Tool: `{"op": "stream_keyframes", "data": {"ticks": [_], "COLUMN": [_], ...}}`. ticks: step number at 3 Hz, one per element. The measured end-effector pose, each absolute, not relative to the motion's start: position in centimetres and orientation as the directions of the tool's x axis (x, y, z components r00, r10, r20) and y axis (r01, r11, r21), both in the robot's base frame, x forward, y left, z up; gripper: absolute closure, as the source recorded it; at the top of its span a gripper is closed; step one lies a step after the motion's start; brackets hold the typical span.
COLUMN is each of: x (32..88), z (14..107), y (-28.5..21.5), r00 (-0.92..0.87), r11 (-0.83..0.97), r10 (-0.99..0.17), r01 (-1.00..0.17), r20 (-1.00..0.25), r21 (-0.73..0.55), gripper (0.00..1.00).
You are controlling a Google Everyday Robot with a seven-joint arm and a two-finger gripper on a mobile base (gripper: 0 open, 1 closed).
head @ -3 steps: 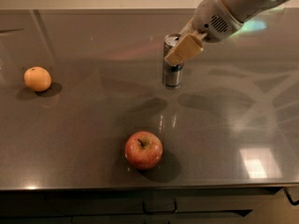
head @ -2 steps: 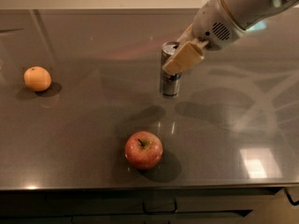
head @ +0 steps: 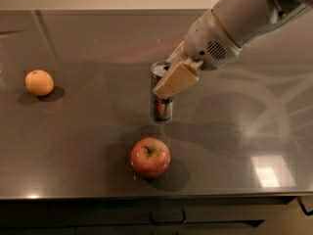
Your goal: Move redbull can near apple
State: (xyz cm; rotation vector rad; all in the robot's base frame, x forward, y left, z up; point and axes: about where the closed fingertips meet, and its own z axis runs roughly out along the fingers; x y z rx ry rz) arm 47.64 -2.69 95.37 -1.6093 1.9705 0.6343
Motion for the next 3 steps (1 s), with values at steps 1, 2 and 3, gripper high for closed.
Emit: {"op": "stream_keyframes", "data": {"ticks": [1, 2, 3], "x": [46.2, 45.3, 44.8], "z": [95.0, 94.4, 93.8], "y": [-0.9, 0.1, 0.8], "r00": [-0.133, -0.112, -0.101], "r11": [0.139, 0.111, 0.095], "r10": [-0.747, -0.759, -0.775], "r01": [-0.989, -0.993, -0.995], "r20": [-0.651, -0.641, -0.623], "r21": [0.043, 0.043, 0.044], "gripper": [1.00, 1.00, 0.83]}}
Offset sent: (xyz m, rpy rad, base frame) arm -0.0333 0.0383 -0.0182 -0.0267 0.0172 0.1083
